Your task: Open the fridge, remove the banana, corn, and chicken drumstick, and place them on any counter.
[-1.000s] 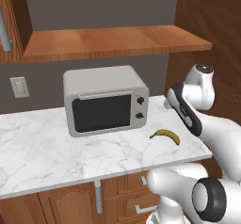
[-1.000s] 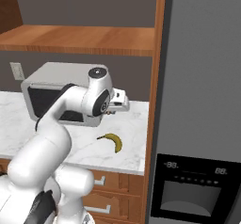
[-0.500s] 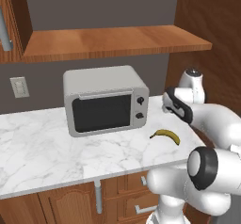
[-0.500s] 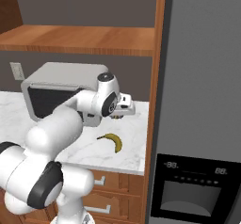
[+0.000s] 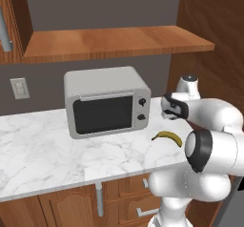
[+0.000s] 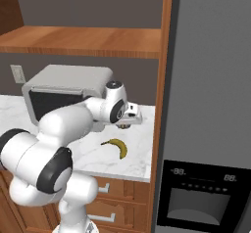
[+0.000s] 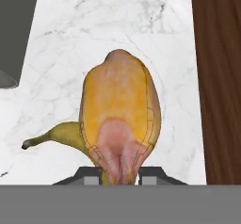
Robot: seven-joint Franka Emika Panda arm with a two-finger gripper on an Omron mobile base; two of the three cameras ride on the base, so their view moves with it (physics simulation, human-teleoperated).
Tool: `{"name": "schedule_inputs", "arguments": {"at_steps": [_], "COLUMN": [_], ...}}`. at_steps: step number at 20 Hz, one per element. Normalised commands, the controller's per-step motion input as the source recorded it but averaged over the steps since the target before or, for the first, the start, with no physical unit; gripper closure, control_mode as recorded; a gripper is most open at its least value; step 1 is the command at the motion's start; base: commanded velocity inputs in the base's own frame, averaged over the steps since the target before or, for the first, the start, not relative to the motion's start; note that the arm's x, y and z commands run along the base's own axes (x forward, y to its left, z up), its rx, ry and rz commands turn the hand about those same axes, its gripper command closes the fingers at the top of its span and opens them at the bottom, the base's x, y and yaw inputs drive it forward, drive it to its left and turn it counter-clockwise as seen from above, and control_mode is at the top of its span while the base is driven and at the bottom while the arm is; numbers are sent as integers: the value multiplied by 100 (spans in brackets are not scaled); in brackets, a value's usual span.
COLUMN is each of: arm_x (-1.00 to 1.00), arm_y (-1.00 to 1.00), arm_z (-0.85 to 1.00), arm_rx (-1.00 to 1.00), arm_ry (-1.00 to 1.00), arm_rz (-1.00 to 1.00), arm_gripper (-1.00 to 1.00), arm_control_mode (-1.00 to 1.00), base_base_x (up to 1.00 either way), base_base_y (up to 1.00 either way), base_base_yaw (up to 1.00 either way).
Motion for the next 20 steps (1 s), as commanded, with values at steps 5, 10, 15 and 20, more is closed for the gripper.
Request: {"name": "schedule_inputs", "arguments": {"at_steps": [5, 10, 15, 20], "arm_x": [21, 19, 23, 27], "arm_y": [-4, -10, -7, -3], "arm_z": [-27, -31, -34, -33], "arm_rx": [0, 2, 1, 1], "arm_ry": [8, 5, 5, 4], "arm_rz": [0, 0, 0, 0], "arm_gripper": [100, 100, 100, 100], "arm_control_mode": [-100, -100, -100, -100], "base_base_x": [0, 0, 0, 0], "base_base_y": [0, 0, 0, 0], "base_base_yaw": [0, 0, 0, 0]}}
